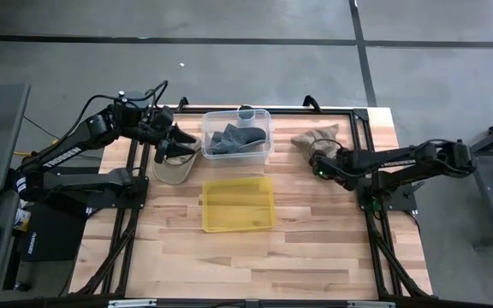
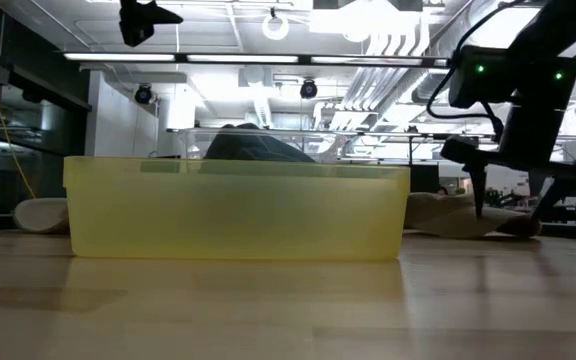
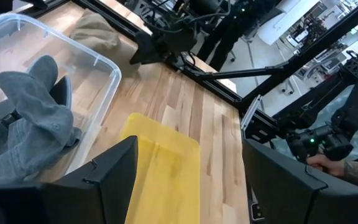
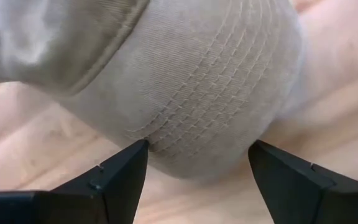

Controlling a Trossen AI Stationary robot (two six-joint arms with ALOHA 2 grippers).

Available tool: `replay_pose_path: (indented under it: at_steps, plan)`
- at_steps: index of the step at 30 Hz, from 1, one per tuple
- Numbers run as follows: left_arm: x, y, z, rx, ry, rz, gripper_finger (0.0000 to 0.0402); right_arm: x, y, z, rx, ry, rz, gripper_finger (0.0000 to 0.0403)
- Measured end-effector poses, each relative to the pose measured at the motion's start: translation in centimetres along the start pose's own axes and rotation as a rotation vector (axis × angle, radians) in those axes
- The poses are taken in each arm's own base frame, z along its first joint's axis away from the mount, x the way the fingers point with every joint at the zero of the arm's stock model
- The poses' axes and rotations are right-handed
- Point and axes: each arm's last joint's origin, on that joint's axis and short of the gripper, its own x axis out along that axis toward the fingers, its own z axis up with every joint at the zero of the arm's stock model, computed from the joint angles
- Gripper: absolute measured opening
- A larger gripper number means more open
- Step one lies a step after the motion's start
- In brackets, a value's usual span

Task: Pick & Place hat
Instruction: Put the right brown cap into the yellow bin

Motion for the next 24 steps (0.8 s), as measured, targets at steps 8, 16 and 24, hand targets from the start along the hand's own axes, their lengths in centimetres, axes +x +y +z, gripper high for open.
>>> replay_pose_path:
  at_steps: [8, 16, 24]
  plan:
    - [0.0, 0.1, -0.1, -0.02, 0.012, 0.004, 0.0266, 0.4, 0.4, 0.9, -0.018, -0.075, 0.029, 0.0272]
    - [0.0, 0.1, -0.1, -0.021, 0.01, 0.006, 0.0266, 0.5, 0.7, 1.1, -0.026, -0.115, 0.06, 0.0224]
    - [0.0, 0.1, -0.1, -0.021, 0.009, 0.008, 0.0266, 0.5, 1.1, 1.3, -0.031, -0.133, 0.094, 0.0132]
